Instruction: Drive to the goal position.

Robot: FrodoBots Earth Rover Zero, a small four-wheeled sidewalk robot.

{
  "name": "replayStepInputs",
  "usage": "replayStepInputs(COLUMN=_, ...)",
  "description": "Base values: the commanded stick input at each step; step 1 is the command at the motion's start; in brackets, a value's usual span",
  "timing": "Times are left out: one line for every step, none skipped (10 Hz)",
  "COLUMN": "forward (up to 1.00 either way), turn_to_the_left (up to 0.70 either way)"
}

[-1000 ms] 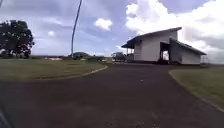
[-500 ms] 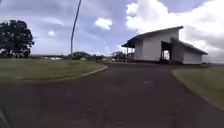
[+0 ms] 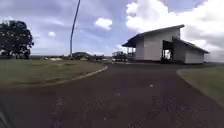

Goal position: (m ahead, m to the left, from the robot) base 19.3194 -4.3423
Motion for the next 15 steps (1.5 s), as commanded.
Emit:
replayStepInputs(forward=0.7, turn_to_the_left=0.0)
replayStepInputs(forward=0.7, turn_to_the_left=0.0)
replayStepInputs(forward=0.7, turn_to_the_left=0.0)
replayStepInputs(forward=0.7, turn_to_the_left=0.0)
replayStepInputs(forward=0.7, turn_to_the_left=0.0)
replayStepInputs(forward=0.7, turn_to_the_left=0.0)
replayStepInputs(forward=0.7, turn_to_the_left=0.0)
replayStepInputs(forward=0.7, turn_to_the_left=0.0)
replayStepInputs(forward=0.7, turn_to_the_left=0.0)
replayStepInputs(forward=0.7, turn_to_the_left=0.0)
replayStepInputs(forward=0.7, turn_to_the_left=0.0)
replayStepInputs(forward=0.7, turn_to_the_left=0.0)
replayStepInputs(forward=0.7, turn_to_the_left=0.0)
replayStepInputs(forward=0.7, turn_to_the_left=0.0)
replayStepInputs(forward=0.7, turn_to_the_left=0.0)
